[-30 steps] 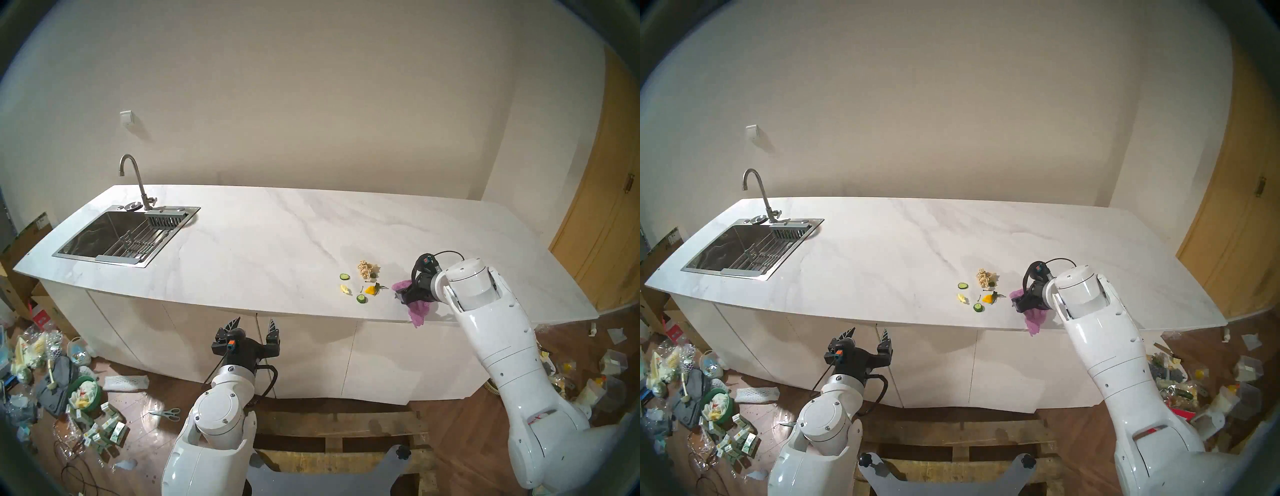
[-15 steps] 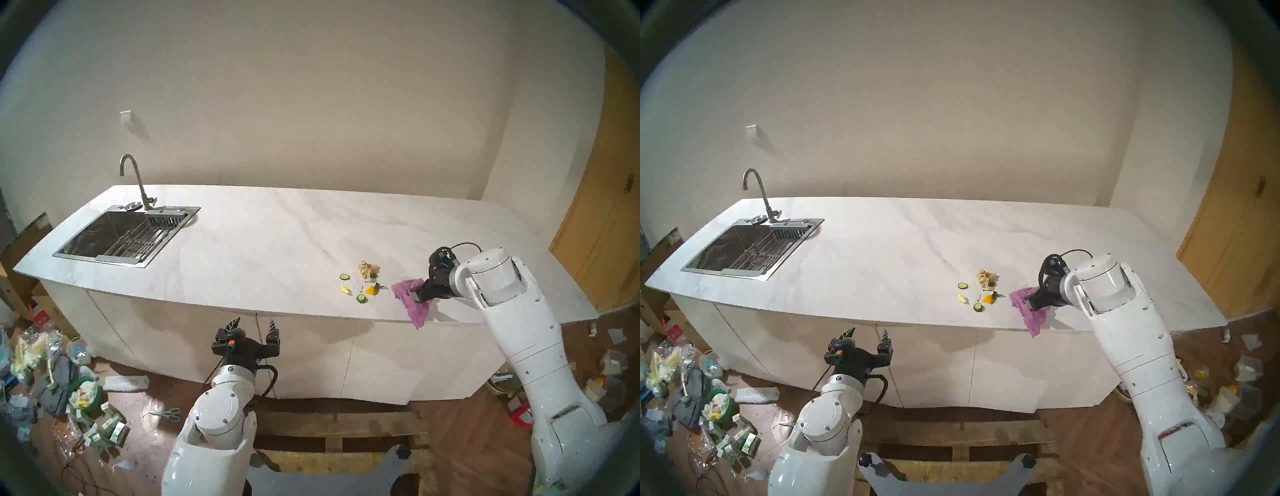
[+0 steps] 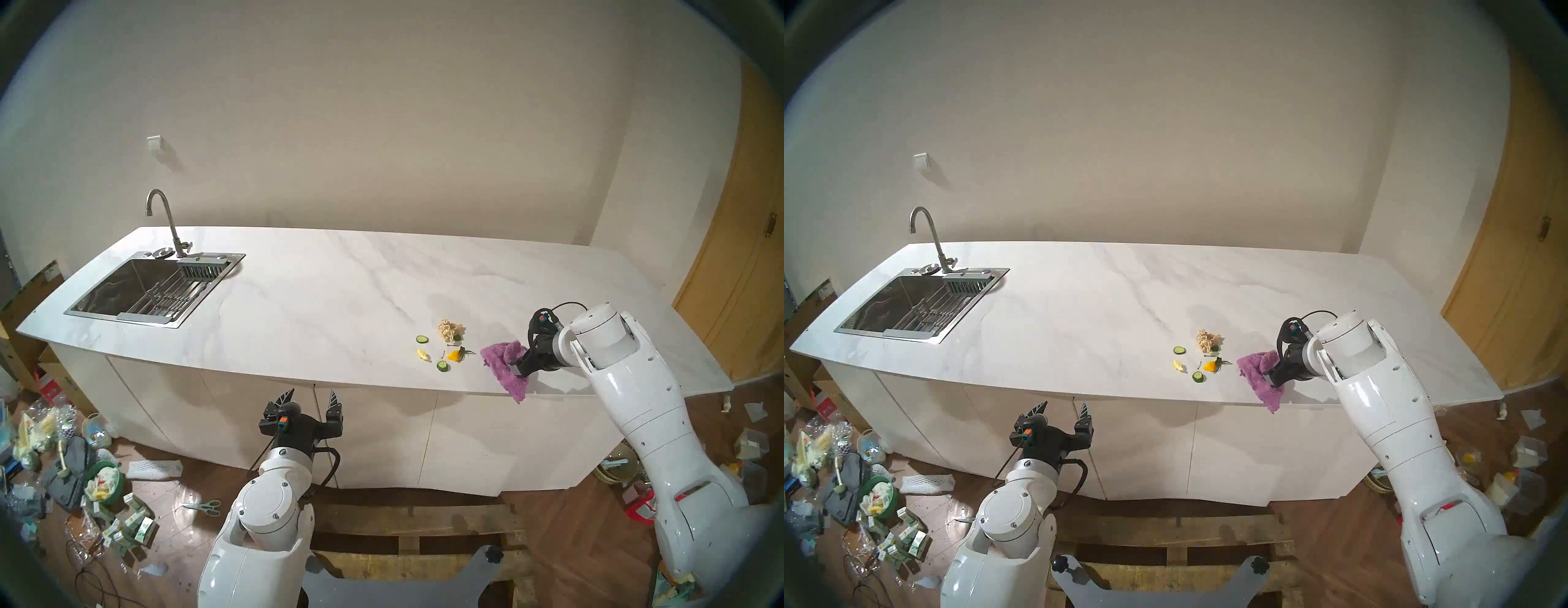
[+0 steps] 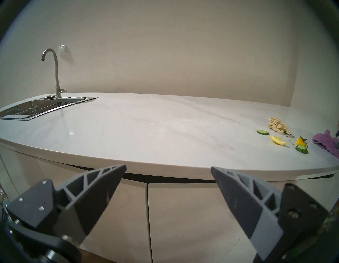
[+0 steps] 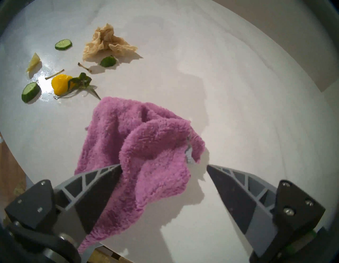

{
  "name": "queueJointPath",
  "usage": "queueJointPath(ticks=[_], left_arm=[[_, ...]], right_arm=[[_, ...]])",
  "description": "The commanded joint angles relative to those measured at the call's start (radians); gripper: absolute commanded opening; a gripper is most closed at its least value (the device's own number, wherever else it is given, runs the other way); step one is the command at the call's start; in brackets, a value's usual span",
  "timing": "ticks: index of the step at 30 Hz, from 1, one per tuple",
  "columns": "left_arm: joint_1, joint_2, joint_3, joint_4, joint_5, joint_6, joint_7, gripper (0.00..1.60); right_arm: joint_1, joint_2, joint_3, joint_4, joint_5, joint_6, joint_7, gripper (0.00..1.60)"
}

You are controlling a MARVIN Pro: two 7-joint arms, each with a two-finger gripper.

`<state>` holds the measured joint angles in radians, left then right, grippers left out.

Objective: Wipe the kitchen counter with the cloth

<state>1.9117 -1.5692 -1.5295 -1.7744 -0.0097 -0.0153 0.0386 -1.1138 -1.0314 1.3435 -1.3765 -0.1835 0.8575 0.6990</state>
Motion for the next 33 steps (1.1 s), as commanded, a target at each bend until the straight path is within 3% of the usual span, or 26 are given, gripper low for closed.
queueJointPath(ticks=[1, 6, 16, 17, 18, 19, 24, 27, 33], left_arm=[[-0.005, 0.002, 0.002, -0.028, -0.002, -0.005, -0.005, 1.6], [-0.004, 0.002, 0.002, -0.029, -0.003, -0.004, -0.006, 1.6], [-0.004, 0.002, 0.002, -0.029, -0.003, -0.004, -0.006, 1.6], [-0.004, 0.002, 0.002, -0.029, -0.003, -0.004, -0.006, 1.6], [-0.004, 0.002, 0.002, -0.029, -0.003, -0.004, -0.006, 1.6], [-0.004, 0.002, 0.002, -0.029, -0.003, -0.004, -0.006, 1.6], [-0.004, 0.002, 0.002, -0.029, -0.003, -0.004, -0.005, 1.6], [-0.005, 0.002, 0.002, -0.029, -0.003, -0.005, -0.005, 1.6], [-0.006, 0.002, 0.002, -0.027, -0.002, -0.006, -0.004, 1.6]], right_arm=[[0.063, -0.012, -0.053, -0.001, -0.015, 0.011, 0.029, 1.6], [0.05, -0.004, -0.107, 0.025, -0.052, -0.005, 0.02, 1.6], [0.069, -0.013, -0.092, 0.115, -0.065, -0.072, -0.036, 1.6], [0.063, -0.012, -0.089, 0.114, -0.06, -0.07, -0.032, 0.85], [0.055, -0.011, -0.087, 0.11, -0.059, -0.073, -0.036, 0.32], [0.046, 0.0, -0.1, 0.099, -0.065, -0.086, -0.031, 0.01], [-0.007, 0.017, -0.098, 0.04, -0.051, -0.106, -0.016, 0.0], [-0.051, 0.012, -0.059, -0.033, -0.034, -0.134, -0.052, 0.0], [-0.06, -0.01, 0.015, -0.13, 0.006, -0.127, -0.076, 0.0]])
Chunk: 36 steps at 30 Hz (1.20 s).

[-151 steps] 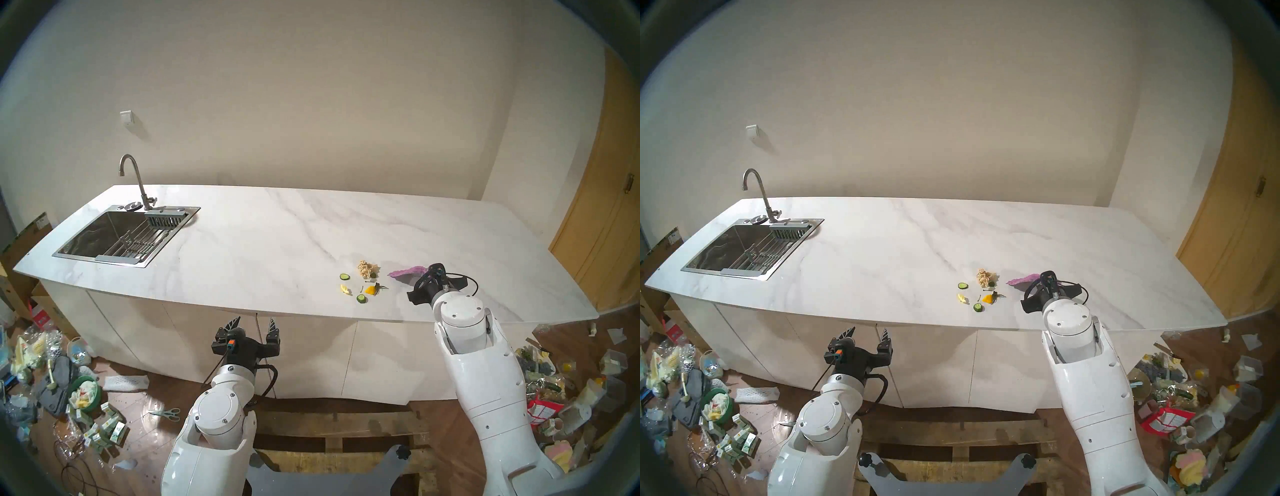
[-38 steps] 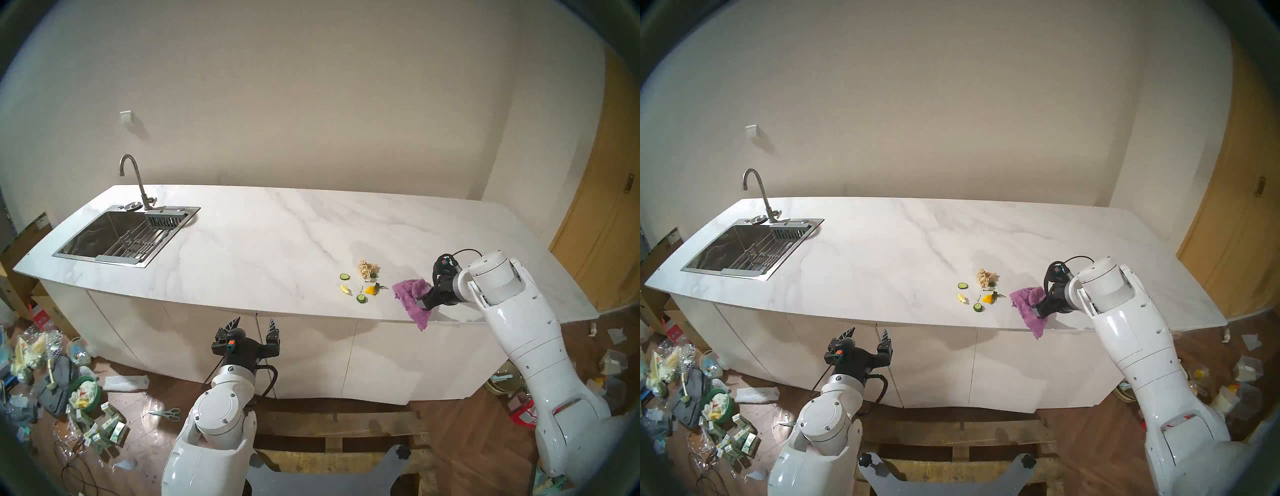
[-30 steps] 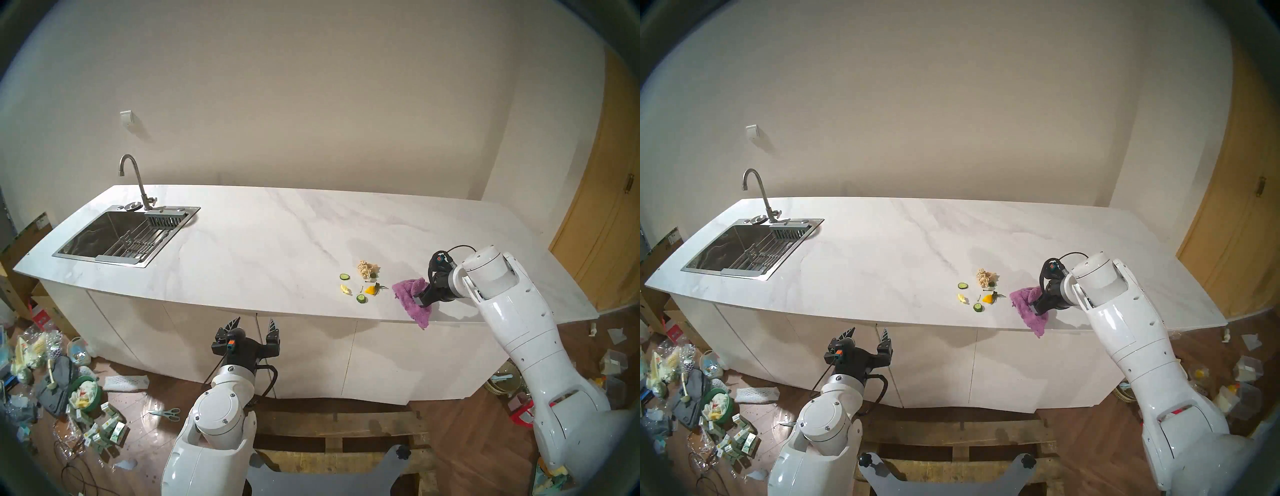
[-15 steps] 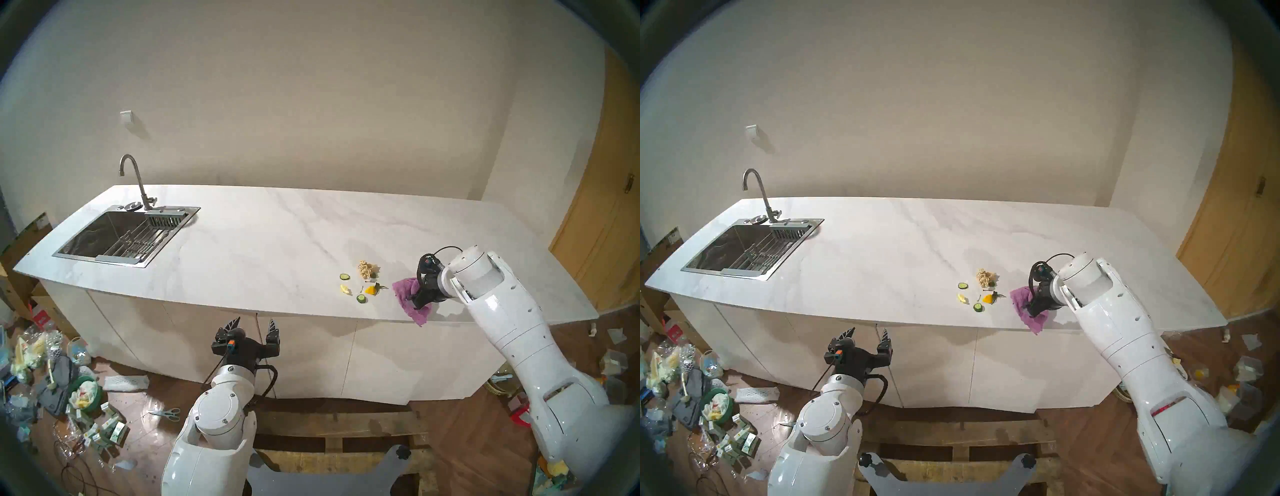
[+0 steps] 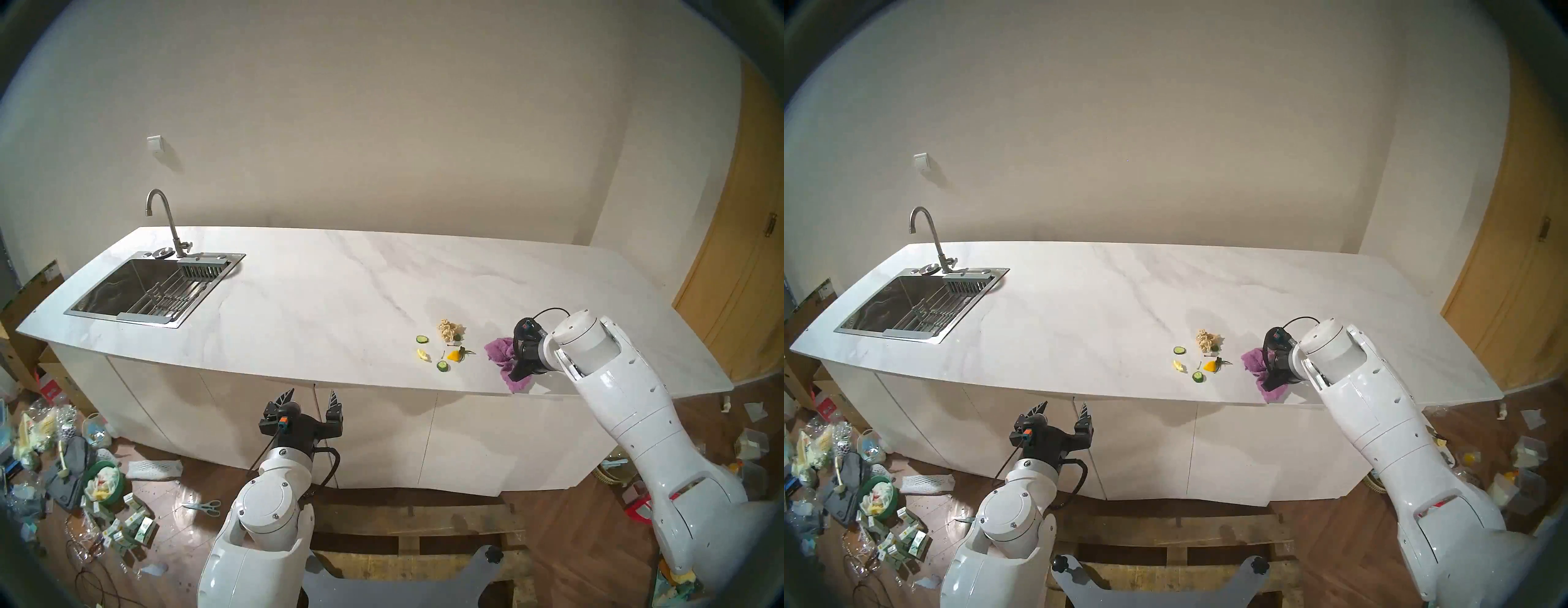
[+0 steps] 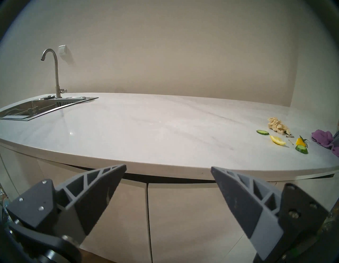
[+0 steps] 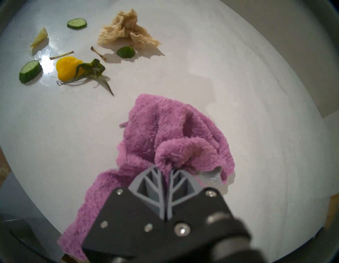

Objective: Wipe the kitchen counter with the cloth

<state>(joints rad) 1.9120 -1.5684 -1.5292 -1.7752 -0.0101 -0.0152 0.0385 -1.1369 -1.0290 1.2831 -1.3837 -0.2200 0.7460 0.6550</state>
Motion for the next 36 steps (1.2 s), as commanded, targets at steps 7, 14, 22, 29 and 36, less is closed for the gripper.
queueJointPath(ticks=[7, 14, 22, 29, 36], left_arm=[[-0.005, 0.001, 0.002, -0.027, -0.002, -0.005, -0.005, 1.6], [-0.005, 0.002, 0.002, -0.028, -0.003, -0.004, -0.005, 1.6], [-0.005, 0.002, 0.002, -0.028, -0.002, -0.005, -0.005, 1.6], [-0.005, 0.002, 0.002, -0.029, -0.003, -0.004, -0.005, 1.6], [-0.006, 0.001, 0.002, -0.026, -0.002, -0.006, -0.004, 1.6]], right_arm=[[-0.085, -0.004, 0.107, -0.198, 0.057, -0.024, -0.036, 0.0], [-0.131, 0.038, 0.067, -0.224, 0.018, -0.041, -0.033, 0.0], [-0.102, 0.033, -0.028, -0.112, -0.069, -0.101, -0.082, 0.0], [-0.097, 0.026, -0.071, -0.11, -0.08, -0.114, -0.061, 0.0], [-0.132, -0.01, -0.121, -0.151, -0.095, -0.081, -0.067, 0.0]])
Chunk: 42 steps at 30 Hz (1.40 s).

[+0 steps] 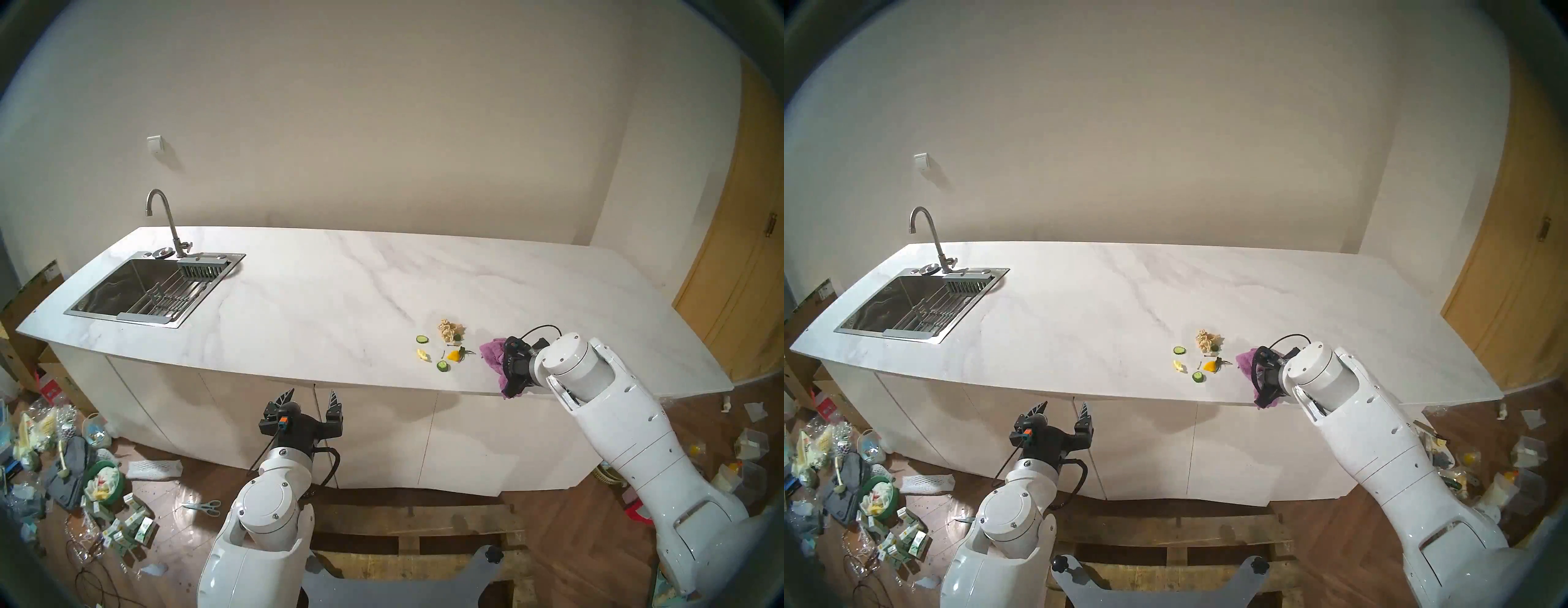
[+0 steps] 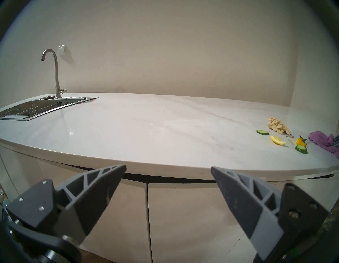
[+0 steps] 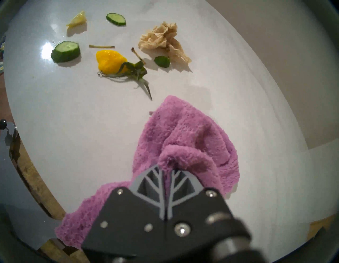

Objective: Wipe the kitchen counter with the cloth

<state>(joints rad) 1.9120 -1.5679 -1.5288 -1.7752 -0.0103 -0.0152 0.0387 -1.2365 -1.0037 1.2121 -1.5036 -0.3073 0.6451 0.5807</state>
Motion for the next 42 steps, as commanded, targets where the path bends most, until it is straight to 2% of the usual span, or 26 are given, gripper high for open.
queueJointPath(ticks=[1, 11, 19, 24, 32, 42], left_arm=[[-0.006, 0.001, 0.002, -0.026, -0.002, -0.006, -0.004, 1.6], [-0.007, 0.001, 0.002, -0.025, -0.001, -0.006, -0.004, 1.6], [-0.006, 0.001, 0.002, -0.025, -0.002, -0.006, -0.004, 1.6], [-0.008, 0.0, 0.002, -0.023, -0.001, -0.006, -0.003, 1.6], [-0.009, 0.0, 0.002, -0.02, 0.0, -0.006, -0.002, 1.6], [-0.011, 0.0, 0.002, -0.016, 0.0, -0.007, 0.0, 1.6]], right_arm=[[-0.037, -0.041, -0.058, -0.039, -0.01, 0.023, 0.006, 0.0], [-0.05, -0.106, -0.107, -0.086, -0.025, 0.059, -0.031, 0.0], [0.018, -0.207, -0.14, -0.059, -0.051, 0.124, -0.089, 0.0], [0.075, -0.241, -0.214, -0.024, -0.022, 0.171, -0.146, 0.0], [0.17, -0.322, -0.299, 0.053, 0.001, 0.196, -0.236, 0.0], [0.256, -0.417, -0.413, 0.107, 0.043, 0.201, -0.278, 0.0]])
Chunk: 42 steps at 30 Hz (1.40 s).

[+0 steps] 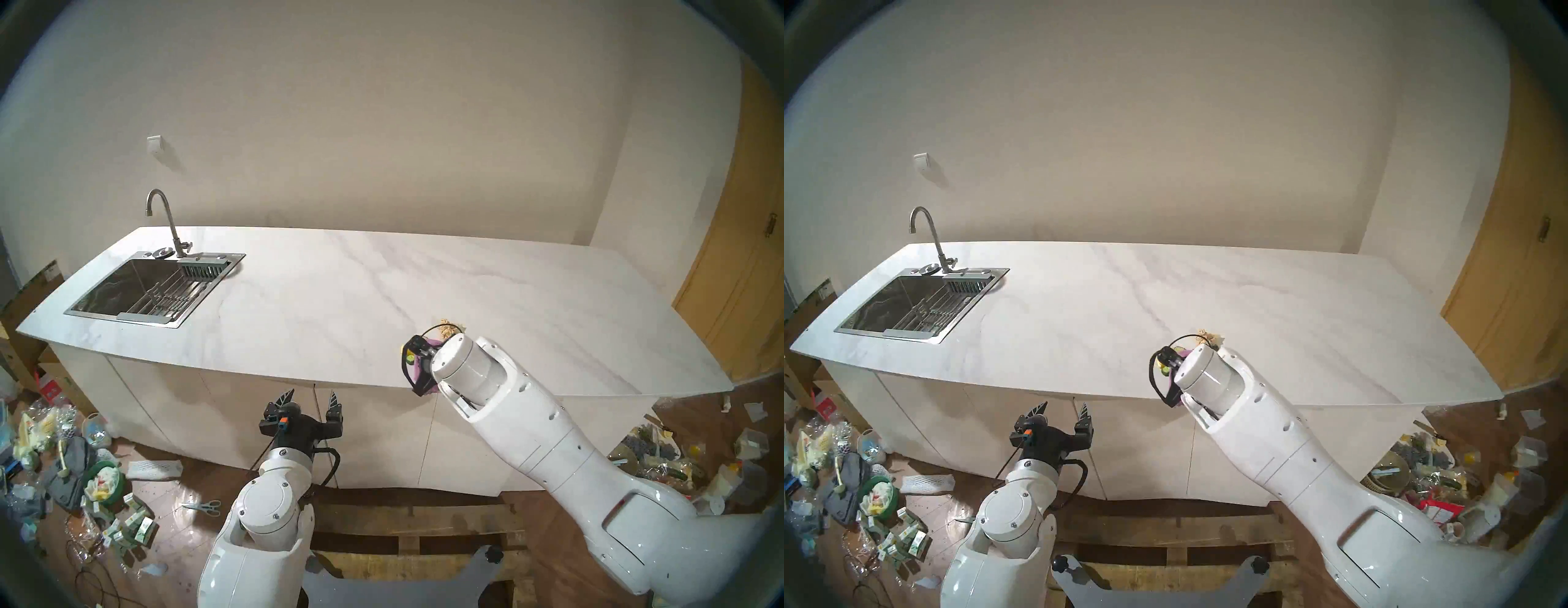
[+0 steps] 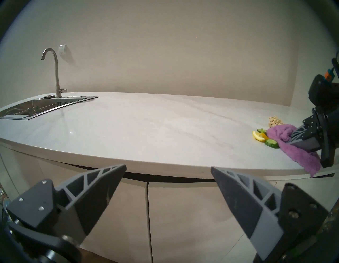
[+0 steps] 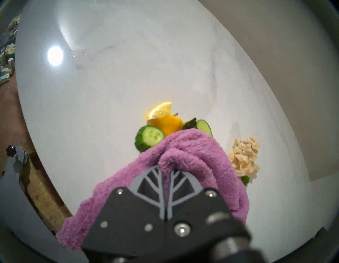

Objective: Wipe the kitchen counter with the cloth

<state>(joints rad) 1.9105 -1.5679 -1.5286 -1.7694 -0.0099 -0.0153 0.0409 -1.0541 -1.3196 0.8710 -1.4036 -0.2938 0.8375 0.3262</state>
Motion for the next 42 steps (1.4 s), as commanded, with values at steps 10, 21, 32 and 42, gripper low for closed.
queueJointPath(ticks=[10, 21, 32, 42], left_arm=[[-0.011, 0.0, 0.002, -0.02, 0.0, -0.007, -0.001, 1.6], [-0.009, 0.001, 0.003, -0.023, -0.001, -0.008, -0.002, 1.6], [-0.007, 0.001, 0.003, -0.028, -0.002, -0.007, -0.003, 1.6], [-0.007, 0.002, 0.003, -0.029, -0.002, -0.007, -0.003, 1.6]], right_arm=[[0.143, -0.194, -0.172, 0.081, 0.07, 0.01, -0.063, 0.0], [0.216, -0.299, -0.126, 0.267, 0.12, 0.002, -0.137, 0.0], [0.239, -0.289, -0.014, 0.311, 0.127, -0.042, -0.215, 0.0], [0.193, -0.182, -0.021, 0.159, 0.136, -0.03, -0.147, 0.0]])
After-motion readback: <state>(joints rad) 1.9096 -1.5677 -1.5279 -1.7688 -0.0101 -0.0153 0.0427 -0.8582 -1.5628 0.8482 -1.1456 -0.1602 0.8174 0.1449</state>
